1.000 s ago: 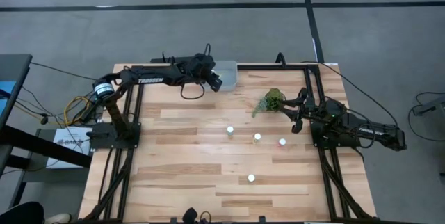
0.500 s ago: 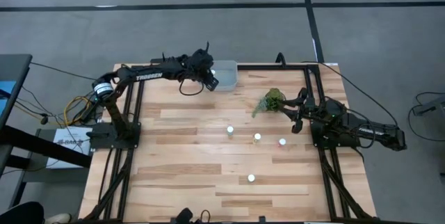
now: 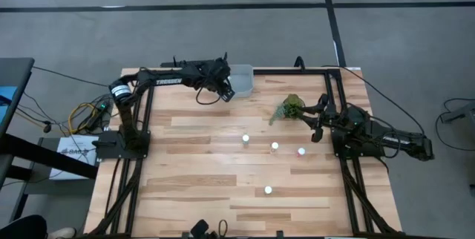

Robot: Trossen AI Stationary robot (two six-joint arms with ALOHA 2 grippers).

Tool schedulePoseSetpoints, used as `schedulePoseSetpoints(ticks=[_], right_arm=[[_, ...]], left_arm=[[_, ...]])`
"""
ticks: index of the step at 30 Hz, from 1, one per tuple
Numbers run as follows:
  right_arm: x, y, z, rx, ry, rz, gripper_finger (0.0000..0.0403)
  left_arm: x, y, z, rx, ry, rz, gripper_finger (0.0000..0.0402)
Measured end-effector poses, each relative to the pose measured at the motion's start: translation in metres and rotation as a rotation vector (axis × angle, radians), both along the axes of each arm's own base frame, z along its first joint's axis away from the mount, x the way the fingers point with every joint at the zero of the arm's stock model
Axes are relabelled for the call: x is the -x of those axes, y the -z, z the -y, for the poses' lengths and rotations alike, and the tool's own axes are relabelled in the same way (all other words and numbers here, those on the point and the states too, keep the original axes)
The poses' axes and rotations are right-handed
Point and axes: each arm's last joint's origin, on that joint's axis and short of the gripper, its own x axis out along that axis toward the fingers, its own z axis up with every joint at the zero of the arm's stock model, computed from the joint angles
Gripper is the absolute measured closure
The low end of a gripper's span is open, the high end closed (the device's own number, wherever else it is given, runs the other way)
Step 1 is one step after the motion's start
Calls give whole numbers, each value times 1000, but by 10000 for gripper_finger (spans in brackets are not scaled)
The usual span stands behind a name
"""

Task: Pick and place pill bottles into a basket
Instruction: Put the left yellow medicine bottle in the gray bin

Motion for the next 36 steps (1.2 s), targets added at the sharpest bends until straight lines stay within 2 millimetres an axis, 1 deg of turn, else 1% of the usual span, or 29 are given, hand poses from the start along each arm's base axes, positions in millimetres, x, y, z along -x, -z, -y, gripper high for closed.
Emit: schedulePoseSetpoints(ticks=[4,7,12,20,25,36], right_arm=[[0,0,0,0,-1,2,282],[0,0,0,0,0,2,282],[0,0,0,0,0,2,282],[0,0,0,0,0,2,282],[0,0,0,0,0,2,282],[0,0,0,0,0,2,282]], left_arm=[[-6,14,-8,22,-3,-33,303],[-9,20,-12,44,1,-80,303],[-15,15,-16,52,19,-145,303],[-21,-4,-20,32,42,-137,282],[-19,-3,-19,44,43,-158,271],[-17,-2,-19,39,33,-186,270]])
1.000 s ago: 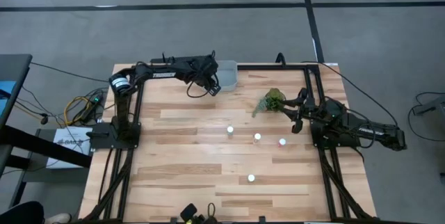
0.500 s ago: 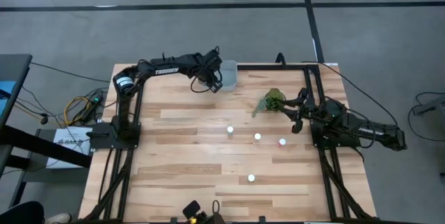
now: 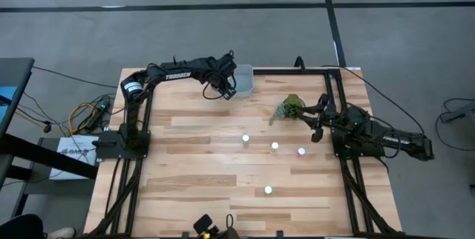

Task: Pick and place pill bottles into a basket
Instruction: Put the left yellow medicine bottle in the gray bin

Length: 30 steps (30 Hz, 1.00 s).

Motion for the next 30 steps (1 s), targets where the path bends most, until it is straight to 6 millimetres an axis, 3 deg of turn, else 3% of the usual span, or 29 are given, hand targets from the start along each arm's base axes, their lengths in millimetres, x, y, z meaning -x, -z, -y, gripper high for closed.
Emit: schedulePoseSetpoints(ticks=[9,30], right_arm=[[0,0,0,0,0,0,282],[0,0,0,0,0,0,282]], left_arm=[[2,9,1,1,-4,-3,270],[2,8,-1,-7,-26,23,270]])
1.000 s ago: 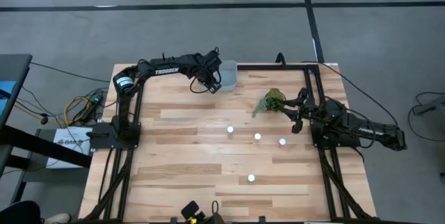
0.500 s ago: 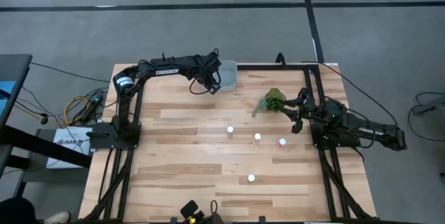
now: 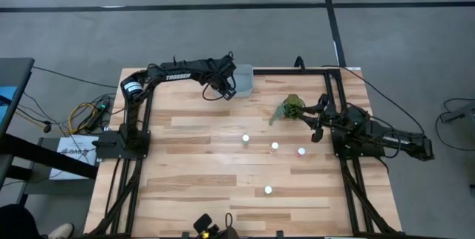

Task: Pick and place pill bottles into a basket
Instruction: Put the left yellow medicine bottle in the gray bin, then put the top blue medicine bottle in the gray bin

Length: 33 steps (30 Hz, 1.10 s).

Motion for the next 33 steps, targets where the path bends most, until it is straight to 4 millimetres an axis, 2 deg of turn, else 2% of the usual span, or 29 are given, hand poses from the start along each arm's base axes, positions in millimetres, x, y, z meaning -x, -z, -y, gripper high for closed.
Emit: schedulePoseSetpoints(ticks=[11,24,28,33], right_arm=[[0,0,0,0,0,0,282],[0,0,0,0,0,0,282],[0,0,0,0,0,0,282],[0,0,0,0,0,0,282]], left_arm=[[0,0,0,0,4,4,266],[1,-1,-2,-11,36,-16,185],[1,-15,-2,1,58,-51,182],[-3,-47,1,-10,75,-93,181]])
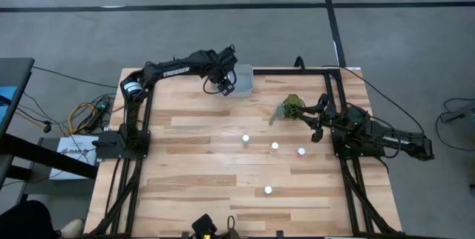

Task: Pick and place pill bottles into a basket
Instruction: Put the top blue medicine bottle in the gray bin

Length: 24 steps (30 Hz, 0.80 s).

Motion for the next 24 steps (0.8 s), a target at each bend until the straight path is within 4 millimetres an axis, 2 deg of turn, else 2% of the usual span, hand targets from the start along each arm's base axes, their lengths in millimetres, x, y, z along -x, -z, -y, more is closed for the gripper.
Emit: schedulePoseSetpoints(ticks=[3,5,10,18,21,24], right_arm=[[0,0,0,0,0,0,282],[0,0,0,0,0,0,282],[0,0,0,0,0,0,282],[0,0,0,0,0,0,282],[0,0,0,0,0,0,282],[0,0,0,0,0,0,282]], left_arm=[[-7,-28,10,-23,31,48,181],[-13,-48,26,-34,77,105,181],[-24,-74,91,-34,241,140,181],[-46,-71,213,32,622,134,181],[-51,-66,242,16,719,126,181],[-54,-58,259,17,754,115,181]])
